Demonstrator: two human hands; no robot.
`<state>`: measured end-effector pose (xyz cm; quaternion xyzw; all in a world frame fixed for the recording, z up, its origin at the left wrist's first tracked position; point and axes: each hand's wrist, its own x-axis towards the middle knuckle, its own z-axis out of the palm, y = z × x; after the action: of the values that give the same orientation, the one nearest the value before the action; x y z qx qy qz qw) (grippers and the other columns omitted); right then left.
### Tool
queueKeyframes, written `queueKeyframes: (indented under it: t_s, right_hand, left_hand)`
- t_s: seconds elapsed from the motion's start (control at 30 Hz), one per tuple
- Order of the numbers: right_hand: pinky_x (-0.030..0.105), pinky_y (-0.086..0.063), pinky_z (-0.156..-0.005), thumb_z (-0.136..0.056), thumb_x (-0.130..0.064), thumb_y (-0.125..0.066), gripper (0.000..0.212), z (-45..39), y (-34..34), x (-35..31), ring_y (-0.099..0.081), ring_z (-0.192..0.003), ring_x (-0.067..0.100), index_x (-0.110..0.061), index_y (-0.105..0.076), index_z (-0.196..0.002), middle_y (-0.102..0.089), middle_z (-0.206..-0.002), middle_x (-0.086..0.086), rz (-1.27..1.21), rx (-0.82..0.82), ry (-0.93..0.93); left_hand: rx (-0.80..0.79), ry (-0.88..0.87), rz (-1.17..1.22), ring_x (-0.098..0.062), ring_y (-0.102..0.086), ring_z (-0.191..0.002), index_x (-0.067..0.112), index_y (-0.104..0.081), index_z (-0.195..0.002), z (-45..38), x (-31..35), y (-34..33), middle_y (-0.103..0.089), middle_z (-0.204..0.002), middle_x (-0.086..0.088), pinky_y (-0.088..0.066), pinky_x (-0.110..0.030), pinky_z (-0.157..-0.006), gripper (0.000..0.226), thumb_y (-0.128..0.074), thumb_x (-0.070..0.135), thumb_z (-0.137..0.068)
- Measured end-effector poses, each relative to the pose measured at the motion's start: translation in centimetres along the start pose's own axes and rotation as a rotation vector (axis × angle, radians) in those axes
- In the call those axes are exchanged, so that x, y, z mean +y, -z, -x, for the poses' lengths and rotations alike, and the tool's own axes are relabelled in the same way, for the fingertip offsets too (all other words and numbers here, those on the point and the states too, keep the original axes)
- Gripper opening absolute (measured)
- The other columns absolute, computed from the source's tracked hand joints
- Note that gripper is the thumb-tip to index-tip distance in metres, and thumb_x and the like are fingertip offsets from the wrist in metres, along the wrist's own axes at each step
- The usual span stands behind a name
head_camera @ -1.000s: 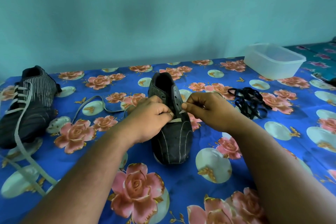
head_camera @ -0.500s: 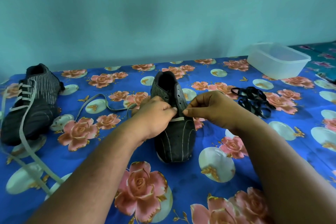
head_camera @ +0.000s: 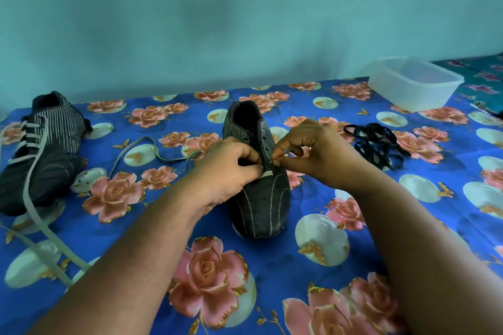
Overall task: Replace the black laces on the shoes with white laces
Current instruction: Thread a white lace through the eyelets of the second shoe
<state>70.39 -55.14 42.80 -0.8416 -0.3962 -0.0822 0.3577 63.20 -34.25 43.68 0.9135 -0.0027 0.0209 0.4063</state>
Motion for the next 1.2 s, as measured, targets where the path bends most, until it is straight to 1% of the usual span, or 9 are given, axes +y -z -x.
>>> queueKeyframes:
  t_s: [0.13, 0.2, 0.33, 0.47, 0.63, 0.73, 0.87, 1.0, 1.2]
  right_hand:
    - [0.050, -0.047, -0.090, -0.089, -0.042, -0.074, 0.007, 0.2, 0.3, 0.1, -0.064, -0.096, 0.012, -0.037, -0.072, -0.093, -0.070, -0.094, -0.019, 0.052, 0.002, 0.076]
    - [0.041, -0.051, -0.085, -0.090, -0.038, -0.076, 0.011, 0.2, 0.3, -0.2, -0.065, -0.088, 0.012, -0.028, -0.071, -0.091, -0.070, -0.088, -0.013, -0.061, -0.024, -0.040]
    - [0.043, -0.053, -0.067, -0.092, -0.068, -0.054, 0.061, 0.2, -0.4, -0.9, -0.059, -0.061, 0.020, -0.011, -0.064, -0.071, -0.064, -0.067, 0.010, 0.009, -0.075, -0.286]
    - [0.031, -0.036, -0.054, -0.092, -0.049, -0.070, 0.047, -0.3, -0.6, -2.0, -0.041, -0.050, 0.013, -0.010, -0.066, -0.065, -0.054, -0.054, 0.004, -0.156, -0.058, -0.390]
    - [0.031, -0.039, -0.065, -0.087, -0.036, -0.079, 0.025, 0.0, 0.2, -1.8, -0.049, -0.066, 0.018, -0.013, -0.076, -0.080, -0.068, -0.083, 0.023, -0.285, -0.127, -0.388]
    - [0.018, -0.045, -0.072, -0.090, -0.029, -0.078, 0.016, 0.1, 0.4, -1.2, -0.061, -0.075, 0.004, -0.015, -0.077, -0.085, -0.072, -0.079, 0.000, -0.189, -0.098, -0.197]
    - [0.039, -0.047, -0.085, -0.091, -0.047, -0.067, 0.019, -0.1, 0.6, -0.1, -0.057, -0.096, 0.008, -0.031, -0.075, -0.091, -0.069, -0.087, -0.020, 0.160, -0.053, 0.081]
    - [0.011, -0.042, -0.076, -0.093, -0.024, -0.074, 0.006, 0.1, 0.4, -0.2, -0.061, -0.086, -0.002, -0.020, -0.077, -0.091, -0.069, -0.083, -0.019, -0.087, -0.064, -0.055]
    - [0.008, -0.041, -0.065, -0.093, -0.019, -0.074, 0.007, 0.1, 0.1, -0.2, -0.056, -0.064, -0.002, -0.015, -0.078, -0.090, -0.071, -0.077, -0.011, -0.300, -0.066, -0.195]
  left_hand:
    - [-0.033, 0.029, -0.011, -0.021, -0.050, -0.121, 0.039, -0.071, -0.084, 0.1, 0.5, 0.0, -0.054, -0.107, 0.014, -0.039, -0.050, -0.109, 0.007, -0.069, 0.045, -0.086]
    - [-0.030, 0.048, -0.014, -0.023, -0.049, -0.121, 0.043, -0.070, -0.074, 0.1, 0.6, -0.1, -0.053, -0.104, 0.018, -0.037, -0.056, -0.109, 0.019, -0.058, 0.057, -0.075]
    - [-0.008, 0.061, 0.019, -0.023, -0.050, -0.119, 0.043, -0.070, -0.072, 0.1, 0.6, -0.4, -0.053, -0.104, 0.016, -0.039, -0.055, -0.107, 0.021, -0.054, 0.057, -0.071]
    - [0.021, 0.071, 0.019, -0.023, -0.050, -0.118, 0.038, -0.068, -0.074, 0.0, 0.6, -0.6, -0.053, -0.105, 0.014, -0.041, -0.054, -0.105, 0.024, -0.054, 0.056, -0.068]
    - [0.033, 0.052, 0.061, -0.021, -0.052, -0.116, 0.036, -0.072, -0.081, 0.1, 0.2, -0.6, -0.054, -0.103, 0.016, -0.043, -0.054, -0.104, 0.027, -0.060, 0.056, -0.067]
    - [0.046, 0.016, 0.024, -0.020, -0.051, -0.117, 0.037, -0.068, -0.079, 0.1, 0.0, -0.6, -0.053, -0.102, 0.016, -0.041, -0.053, -0.104, 0.021, -0.064, 0.055, -0.072]
    - [0.118, -0.064, -0.150, -0.016, -0.046, -0.119, 0.043, -0.064, -0.087, 0.0, 0.0, -0.6, -0.055, -0.109, 0.011, -0.034, -0.038, -0.098, 0.009, -0.071, 0.039, -0.090]
    - [0.091, -0.161, -0.062, -0.014, -0.056, -0.107, 0.042, -0.068, -0.092, -0.1, -0.9, 0.3, -0.060, -0.105, 0.011, -0.041, -0.036, -0.090, 0.006, -0.073, 0.042, -0.089]
    - [-0.027, -0.012, 0.021, -0.016, -0.060, -0.084, 0.024, -0.061, -0.093, 0.2, -2.9, 4.4, -0.067, -0.090, 0.002, -0.051, -0.040, -0.079, 0.031, -0.062, 0.055, -0.090]
